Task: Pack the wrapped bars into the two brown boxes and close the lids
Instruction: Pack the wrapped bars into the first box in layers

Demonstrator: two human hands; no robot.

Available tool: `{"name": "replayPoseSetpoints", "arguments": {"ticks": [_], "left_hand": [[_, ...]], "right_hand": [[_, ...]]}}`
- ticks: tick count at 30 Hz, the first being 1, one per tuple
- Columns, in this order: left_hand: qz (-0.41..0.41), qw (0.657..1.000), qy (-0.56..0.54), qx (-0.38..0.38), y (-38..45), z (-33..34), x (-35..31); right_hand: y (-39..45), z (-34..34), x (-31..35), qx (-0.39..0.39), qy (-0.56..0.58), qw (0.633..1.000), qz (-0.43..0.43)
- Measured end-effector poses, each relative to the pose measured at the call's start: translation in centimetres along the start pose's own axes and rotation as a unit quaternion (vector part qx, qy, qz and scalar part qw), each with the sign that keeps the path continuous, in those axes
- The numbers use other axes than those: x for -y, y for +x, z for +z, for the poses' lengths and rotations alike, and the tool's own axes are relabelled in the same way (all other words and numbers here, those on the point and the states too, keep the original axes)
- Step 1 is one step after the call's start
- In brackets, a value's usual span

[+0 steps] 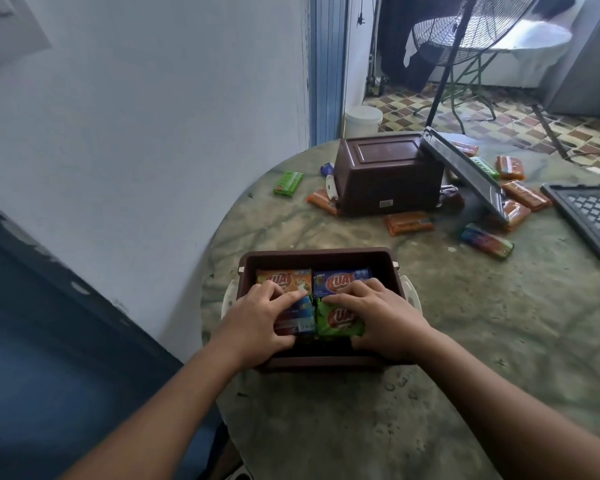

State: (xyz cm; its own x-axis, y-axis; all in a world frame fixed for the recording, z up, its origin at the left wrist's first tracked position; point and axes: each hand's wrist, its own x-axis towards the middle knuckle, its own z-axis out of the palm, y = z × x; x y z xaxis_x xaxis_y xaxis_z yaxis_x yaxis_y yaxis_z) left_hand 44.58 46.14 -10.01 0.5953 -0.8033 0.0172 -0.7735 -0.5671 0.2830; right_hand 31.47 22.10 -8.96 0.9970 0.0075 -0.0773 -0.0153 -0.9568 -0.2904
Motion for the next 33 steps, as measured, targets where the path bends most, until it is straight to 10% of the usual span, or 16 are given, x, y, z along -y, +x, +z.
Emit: {"name": "replayPoseSetpoints", "arguments": {"ticks": [12,18,28,33], "left_hand": [[-0.005,0.978,-0.204,-0.032,-0.5,-1.9,-0.2],[-0.145,0.872,-0.441,0.152,1.7,-5.7,-0.2],[-0.104,0.945,-0.229,0.211,2.8,-4.9,-1.1],[-0.043,0.987,-0.123,0.089,2.0,-2.7,-0.1]], "right_hand": [[-0.3,0.2,0.0,-0.036,0.020,0.999,0.014],[-0.3,-0.1,0.1,-0.052,0.024,0.998,0.026],[-0.4,0.0,0.3,-0.049,-0.003,0.998,0.026],[-0.4,0.0,0.4,-0.046,-0.011,0.998,0.037]]}}
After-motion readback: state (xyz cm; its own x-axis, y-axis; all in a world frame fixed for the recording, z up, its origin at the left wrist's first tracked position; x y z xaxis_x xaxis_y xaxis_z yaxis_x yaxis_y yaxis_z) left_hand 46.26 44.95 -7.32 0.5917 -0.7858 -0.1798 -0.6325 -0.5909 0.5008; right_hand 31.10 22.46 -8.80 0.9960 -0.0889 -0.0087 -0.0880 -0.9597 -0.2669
